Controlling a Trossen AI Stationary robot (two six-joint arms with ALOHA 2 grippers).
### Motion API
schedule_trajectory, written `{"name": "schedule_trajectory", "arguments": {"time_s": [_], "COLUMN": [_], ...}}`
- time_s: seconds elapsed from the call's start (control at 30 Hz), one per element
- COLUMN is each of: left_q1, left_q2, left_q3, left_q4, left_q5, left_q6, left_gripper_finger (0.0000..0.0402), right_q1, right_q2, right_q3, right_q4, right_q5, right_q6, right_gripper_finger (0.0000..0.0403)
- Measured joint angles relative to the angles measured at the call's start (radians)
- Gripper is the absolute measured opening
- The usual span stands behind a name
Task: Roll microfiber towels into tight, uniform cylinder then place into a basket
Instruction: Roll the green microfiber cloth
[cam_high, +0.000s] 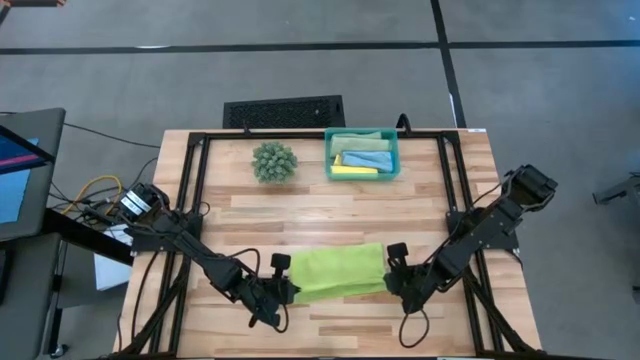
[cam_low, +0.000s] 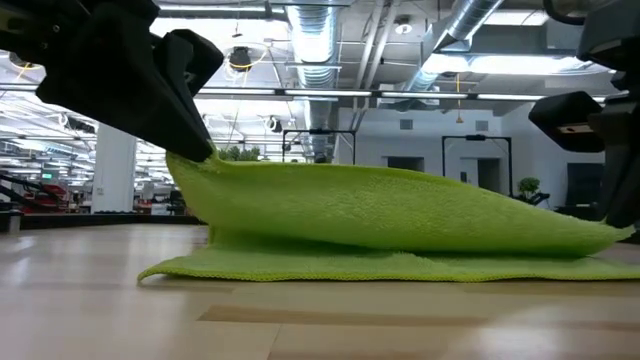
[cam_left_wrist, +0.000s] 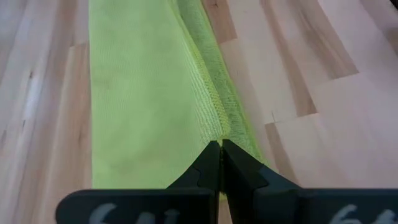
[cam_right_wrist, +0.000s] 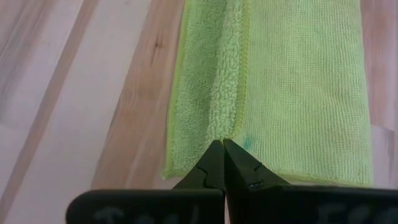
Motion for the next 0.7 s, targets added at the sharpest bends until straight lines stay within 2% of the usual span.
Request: {"name": "schedule_trajectory", "arguments": {"time_s": [0.57, 0.7], "left_q1": [0.01, 0.014], "left_q2": [0.018, 0.028], "left_q3": [-0.001, 0.0], "left_q4": [-0.012, -0.015], "left_q5": [-0.01, 0.001], "left_q6": [-0.04, -0.068], "left_gripper_finger": [0.0001, 0.0021], "right_q1": [0.005, 0.005], "right_q2": [0.0, 0.0], "right_q3": [0.0, 0.0], "right_q4": [0.021, 0.023], "right_q5": [0.0, -0.017], "right_q6": [-0.003, -0.003], "right_gripper_finger": [0.0013, 0.0015]}}
